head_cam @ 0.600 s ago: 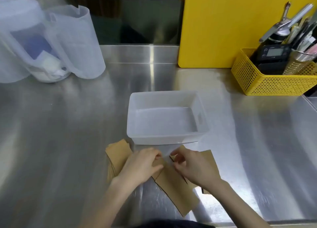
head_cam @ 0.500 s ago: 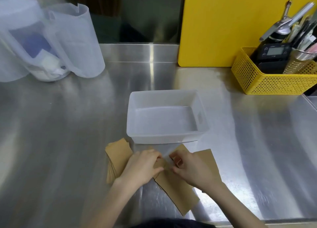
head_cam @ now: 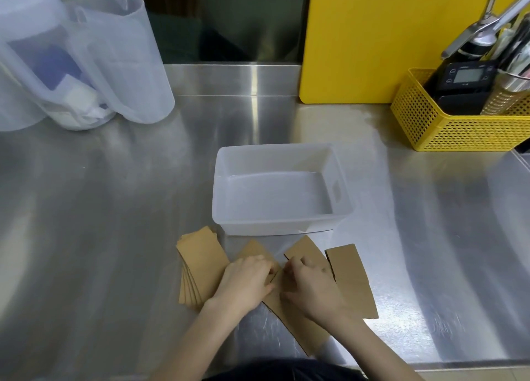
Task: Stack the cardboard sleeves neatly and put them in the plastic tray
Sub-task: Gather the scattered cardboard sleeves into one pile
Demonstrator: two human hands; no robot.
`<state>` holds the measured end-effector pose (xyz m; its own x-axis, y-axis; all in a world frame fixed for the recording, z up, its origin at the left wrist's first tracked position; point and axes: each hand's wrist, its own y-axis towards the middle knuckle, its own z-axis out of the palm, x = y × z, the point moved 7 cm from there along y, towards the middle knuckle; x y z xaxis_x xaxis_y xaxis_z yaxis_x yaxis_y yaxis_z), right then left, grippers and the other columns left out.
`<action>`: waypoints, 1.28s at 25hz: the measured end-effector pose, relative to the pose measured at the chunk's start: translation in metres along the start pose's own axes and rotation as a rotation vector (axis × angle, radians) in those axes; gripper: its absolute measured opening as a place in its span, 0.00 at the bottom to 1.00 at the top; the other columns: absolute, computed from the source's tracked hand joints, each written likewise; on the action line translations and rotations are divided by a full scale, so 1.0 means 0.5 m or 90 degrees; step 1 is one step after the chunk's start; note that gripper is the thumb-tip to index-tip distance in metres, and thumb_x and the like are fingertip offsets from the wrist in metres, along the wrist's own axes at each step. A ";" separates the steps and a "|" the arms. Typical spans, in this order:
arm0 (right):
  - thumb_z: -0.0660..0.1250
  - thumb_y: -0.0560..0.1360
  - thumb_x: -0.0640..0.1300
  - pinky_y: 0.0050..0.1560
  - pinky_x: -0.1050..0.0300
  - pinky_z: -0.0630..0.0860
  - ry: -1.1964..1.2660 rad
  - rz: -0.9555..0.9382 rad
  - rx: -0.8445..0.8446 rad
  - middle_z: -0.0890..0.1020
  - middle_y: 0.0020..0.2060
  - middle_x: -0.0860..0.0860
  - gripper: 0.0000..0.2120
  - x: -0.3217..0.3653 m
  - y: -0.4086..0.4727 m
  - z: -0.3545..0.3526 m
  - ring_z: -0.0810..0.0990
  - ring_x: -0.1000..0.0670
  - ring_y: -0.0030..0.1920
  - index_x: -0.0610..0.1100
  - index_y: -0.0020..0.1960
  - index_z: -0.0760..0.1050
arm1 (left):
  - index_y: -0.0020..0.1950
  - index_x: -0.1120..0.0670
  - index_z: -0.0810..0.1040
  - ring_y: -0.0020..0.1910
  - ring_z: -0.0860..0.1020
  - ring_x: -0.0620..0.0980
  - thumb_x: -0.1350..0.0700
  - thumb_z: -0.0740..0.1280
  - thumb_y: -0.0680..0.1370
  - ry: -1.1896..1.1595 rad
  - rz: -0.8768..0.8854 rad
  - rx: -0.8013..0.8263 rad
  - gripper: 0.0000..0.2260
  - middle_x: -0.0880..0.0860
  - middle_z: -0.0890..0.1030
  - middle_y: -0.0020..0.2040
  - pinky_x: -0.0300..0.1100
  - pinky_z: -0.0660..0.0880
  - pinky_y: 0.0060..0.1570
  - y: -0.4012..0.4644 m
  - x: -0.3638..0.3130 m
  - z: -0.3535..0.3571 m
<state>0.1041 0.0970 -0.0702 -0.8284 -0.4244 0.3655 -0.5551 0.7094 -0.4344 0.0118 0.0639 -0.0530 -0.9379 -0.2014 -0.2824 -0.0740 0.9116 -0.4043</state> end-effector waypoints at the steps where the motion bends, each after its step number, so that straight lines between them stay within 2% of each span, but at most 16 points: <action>1: 0.64 0.70 0.47 0.59 0.50 0.66 0.008 0.003 -0.001 0.74 0.57 0.45 0.19 -0.001 0.002 0.002 0.73 0.41 0.57 0.43 0.59 0.66 | 0.58 0.52 0.74 0.56 0.75 0.54 0.51 0.61 0.76 -0.003 -0.003 0.000 0.13 0.52 0.76 0.58 0.45 0.71 0.48 0.001 0.000 -0.001; 3: 0.65 0.70 0.45 0.57 0.52 0.68 0.045 -0.001 -0.004 0.75 0.56 0.44 0.18 -0.001 0.002 0.001 0.74 0.42 0.57 0.44 0.58 0.67 | 0.56 0.53 0.75 0.54 0.76 0.53 0.51 0.61 0.76 -0.021 -0.001 -0.015 0.11 0.53 0.78 0.56 0.42 0.70 0.45 0.002 0.002 -0.004; 5: 0.66 0.69 0.43 0.50 0.55 0.70 0.124 -0.015 -0.023 0.76 0.50 0.46 0.12 -0.001 0.001 -0.008 0.76 0.43 0.52 0.47 0.52 0.69 | 0.55 0.53 0.76 0.52 0.76 0.52 0.52 0.60 0.76 -0.042 0.005 -0.027 0.11 0.53 0.78 0.55 0.41 0.69 0.43 0.003 0.000 -0.004; 7: 0.66 0.69 0.41 0.43 0.58 0.70 0.199 -0.023 -0.054 0.75 0.44 0.49 0.09 -0.001 -0.001 -0.023 0.76 0.47 0.45 0.50 0.45 0.67 | 0.56 0.54 0.75 0.51 0.77 0.51 0.52 0.59 0.77 -0.077 0.011 -0.038 0.11 0.53 0.79 0.53 0.43 0.73 0.46 0.001 -0.005 -0.006; 9: 0.67 0.69 0.40 0.41 0.62 0.71 0.254 -0.031 -0.083 0.76 0.42 0.50 0.09 -0.004 -0.002 -0.038 0.74 0.50 0.41 0.50 0.43 0.68 | 0.56 0.54 0.74 0.50 0.77 0.51 0.52 0.60 0.76 -0.127 0.009 -0.051 0.11 0.53 0.79 0.52 0.46 0.76 0.50 0.000 -0.008 -0.015; 12: 0.68 0.69 0.40 0.37 0.70 0.68 0.279 -0.056 -0.107 0.76 0.40 0.51 0.10 -0.002 -0.003 -0.055 0.73 0.53 0.38 0.51 0.42 0.68 | 0.54 0.54 0.74 0.49 0.77 0.50 0.52 0.61 0.76 -0.182 0.005 -0.072 0.10 0.53 0.80 0.50 0.47 0.76 0.50 0.000 -0.002 -0.031; 15: 0.67 0.70 0.41 0.39 0.72 0.69 0.305 -0.064 -0.109 0.75 0.38 0.52 0.11 0.001 -0.002 -0.070 0.72 0.58 0.36 0.54 0.40 0.68 | 0.53 0.55 0.73 0.49 0.77 0.52 0.53 0.59 0.76 -0.220 0.000 -0.085 0.09 0.55 0.80 0.49 0.48 0.74 0.48 -0.005 0.005 -0.043; 19: 0.64 0.72 0.43 0.40 0.68 0.69 0.332 -0.086 -0.111 0.79 0.42 0.50 0.04 0.004 -0.010 -0.094 0.75 0.53 0.41 0.52 0.43 0.71 | 0.52 0.55 0.69 0.46 0.77 0.55 0.54 0.56 0.78 -0.231 0.016 -0.100 0.07 0.57 0.80 0.48 0.50 0.73 0.44 -0.011 0.002 -0.052; 23: 0.61 0.75 0.45 0.41 0.73 0.70 0.390 -0.058 -0.176 0.80 0.38 0.58 0.05 -0.037 -0.024 -0.122 0.77 0.64 0.41 0.50 0.43 0.75 | 0.52 0.55 0.67 0.41 0.79 0.56 0.54 0.55 0.78 -0.274 0.006 -0.148 0.06 0.58 0.80 0.42 0.55 0.76 0.43 -0.020 0.022 -0.069; 24: 0.61 0.75 0.45 0.41 0.72 0.70 0.390 -0.037 -0.201 0.81 0.38 0.58 0.06 -0.055 -0.025 -0.128 0.77 0.64 0.42 0.50 0.43 0.75 | 0.51 0.55 0.67 0.39 0.78 0.56 0.54 0.55 0.78 -0.284 0.003 -0.163 0.06 0.57 0.80 0.40 0.54 0.75 0.41 -0.022 0.026 -0.073; 27: 0.63 0.74 0.44 0.42 0.67 0.70 0.373 0.045 -0.254 0.81 0.44 0.51 0.03 -0.113 -0.026 -0.128 0.78 0.53 0.47 0.49 0.46 0.75 | 0.48 0.54 0.66 0.35 0.77 0.54 0.55 0.55 0.78 -0.302 0.001 -0.189 0.03 0.56 0.77 0.35 0.50 0.72 0.36 -0.023 0.026 -0.076; 30: 0.65 0.72 0.48 0.50 0.55 0.69 0.285 0.167 -0.259 0.76 0.54 0.45 0.14 -0.155 -0.032 -0.111 0.72 0.45 0.57 0.48 0.57 0.71 | 0.46 0.54 0.65 0.30 0.72 0.51 0.56 0.56 0.78 -0.347 -0.013 -0.203 0.02 0.52 0.72 0.31 0.47 0.68 0.33 -0.019 0.027 -0.076; 32: 0.67 0.71 0.51 0.56 0.49 0.67 0.191 0.233 -0.243 0.69 0.58 0.42 0.23 -0.165 -0.038 -0.103 0.67 0.40 0.60 0.46 0.62 0.66 | 0.47 0.56 0.66 0.32 0.74 0.54 0.57 0.56 0.78 -0.382 -0.033 -0.209 0.03 0.57 0.75 0.33 0.52 0.72 0.35 -0.020 0.035 -0.078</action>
<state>0.1871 0.1475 -0.0499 -0.8725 0.0229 0.4881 -0.1260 0.9545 -0.2701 -0.0170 0.0653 -0.0202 -0.5870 -0.3250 -0.7415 -0.3015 0.9378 -0.1724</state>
